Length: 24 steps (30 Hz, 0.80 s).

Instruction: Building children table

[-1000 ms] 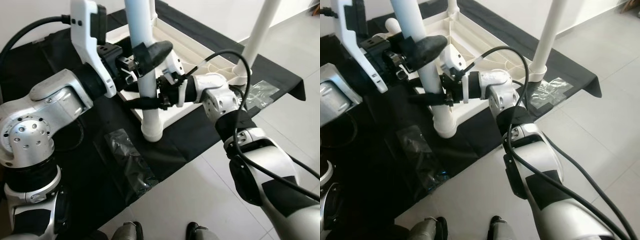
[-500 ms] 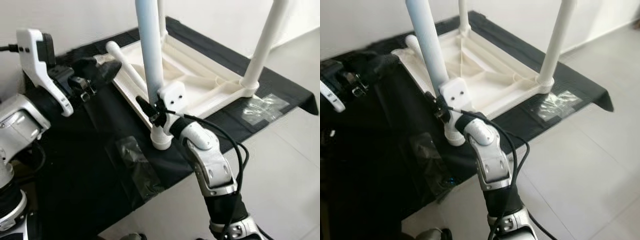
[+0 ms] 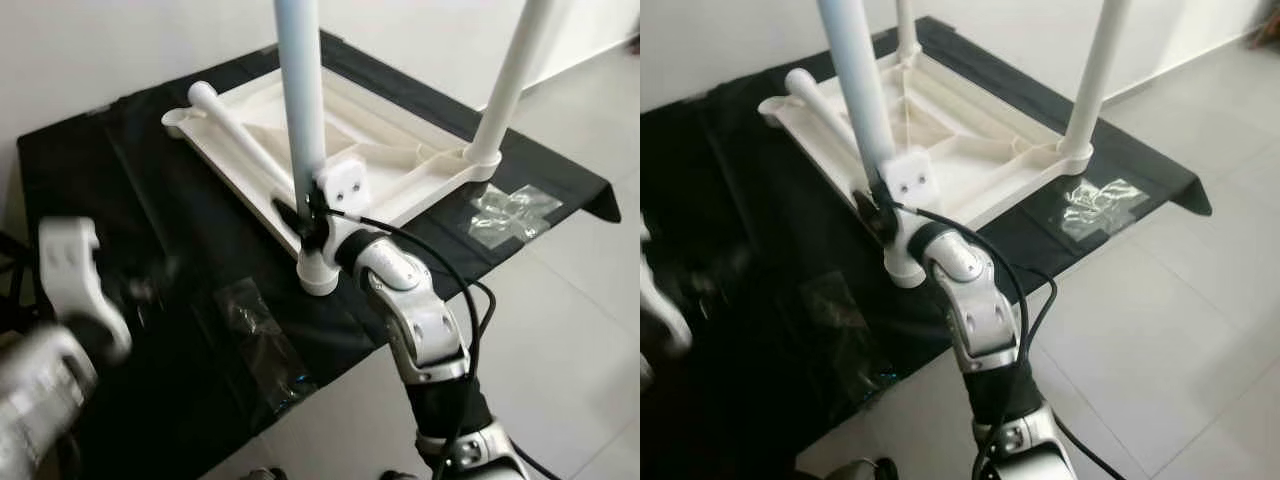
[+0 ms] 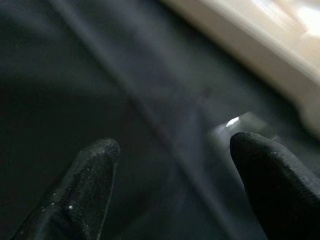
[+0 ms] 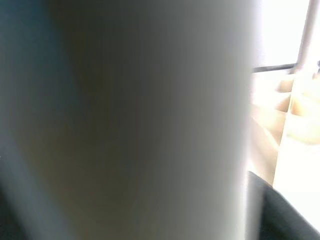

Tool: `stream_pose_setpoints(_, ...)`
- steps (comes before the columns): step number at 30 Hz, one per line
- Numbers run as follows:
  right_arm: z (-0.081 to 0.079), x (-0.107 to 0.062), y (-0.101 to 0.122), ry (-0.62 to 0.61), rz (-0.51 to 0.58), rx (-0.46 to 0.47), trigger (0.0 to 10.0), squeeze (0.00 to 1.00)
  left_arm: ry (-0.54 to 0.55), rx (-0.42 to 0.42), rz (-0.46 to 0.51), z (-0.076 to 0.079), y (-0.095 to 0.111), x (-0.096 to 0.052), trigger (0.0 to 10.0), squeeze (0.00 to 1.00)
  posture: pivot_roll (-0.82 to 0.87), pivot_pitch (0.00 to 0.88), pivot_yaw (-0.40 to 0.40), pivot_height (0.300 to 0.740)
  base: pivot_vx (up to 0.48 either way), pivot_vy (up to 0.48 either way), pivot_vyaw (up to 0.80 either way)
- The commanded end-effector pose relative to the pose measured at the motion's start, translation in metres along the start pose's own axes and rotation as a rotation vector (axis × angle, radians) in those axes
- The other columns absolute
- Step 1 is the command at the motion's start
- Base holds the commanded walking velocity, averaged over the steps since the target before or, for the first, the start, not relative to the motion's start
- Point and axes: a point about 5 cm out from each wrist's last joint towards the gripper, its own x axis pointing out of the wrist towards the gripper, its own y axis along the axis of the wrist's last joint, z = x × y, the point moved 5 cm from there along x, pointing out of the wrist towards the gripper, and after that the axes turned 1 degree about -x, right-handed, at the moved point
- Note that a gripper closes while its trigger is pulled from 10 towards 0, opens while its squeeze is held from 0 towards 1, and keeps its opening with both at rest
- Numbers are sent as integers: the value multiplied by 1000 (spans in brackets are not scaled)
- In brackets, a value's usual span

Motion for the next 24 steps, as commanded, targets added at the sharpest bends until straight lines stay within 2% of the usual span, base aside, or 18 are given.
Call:
stream_pose_setpoints(1,-7,2,9,83,27,10,10000,1000,40,11,56,2,3,-7,10000,0,117,205,57,740,0,0,0)
stream_pose_setpoints(2,-6,-1,12,143,34,-10,10000,1000,49,-8,53,8,-7,-11,10000,0,118,205,54,740,0,0,0)
stream_pose_setpoints(3,-6,-1,12,143,34,-10,10000,1000,49,-8,53,8,-7,-11,10000,0,118,205,54,740,0,0,0)
stream_pose_setpoints(5,-5,-8,16,263,31,-55,10000,1000,29,-19,43,24,-21,-15,10000,0,120,206,48,740,0,0,0)
stream_pose_setpoints(6,-5,-8,16,263,31,-55,10000,1000,29,-19,43,24,-21,-15,10000,0,120,206,48,740,0,0,0)
stream_pose_setpoints(7,-1,-10,18,291,27,-67,10000,667,15,-25,41,31,-26,-17,10000,0,120,206,48,740,0,0,0)
stream_pose_setpoints(8,0,-15,21,351,30,-93,10000,0,15,-6,49,35,-28,-18,10000,0,117,208,48,740,0,0,0)
stream_pose_setpoints(11,4,-28,23,526,13,-166,10000,0,58,20,86,35,-27,-22,10000,0,118,209,44,740,0,0,0)
stream_pose_setpoints(13,6,-30,23,556,6,-177,10000,0,71,20,94,34,-27,-23,10000,0,118,209,44,740,0,0,0)
stream_pose_setpoints(14,16,-31,21,572,-13,-192,10000,0,83,39,106,35,-27,-25,10000,0,117,210,39,740,0,0,0)
stream_pose_setpoints(15,16,-31,21,572,-13,-192,10000,0,83,39,106,35,-27,-25,10000,0,117,210,39,740,0,0,0)
stream_pose_setpoints(16,22,-30,19,573,-25,-199,10000,0,88,53,113,36,-28,-26,10000,0,117,210,39,740,0,0,0)
stream_pose_setpoints(17,44,-25,17,535,-54,-225,10000,0,103,62,132,36,-28,-29,10000,0,122,209,37,740,0,0,0)
stream_pose_setpoints(18,49,-24,18,546,-56,-238,10000,0,112,69,141,36,-28,-30,10000,0,128,209,32,740,0,0,0)
stream_pose_setpoints(24,52,-29,25,677,-45,-263,10000,0,127,98,174,39,-27,-32,10000,0,129,213,28,740,0,0,0)
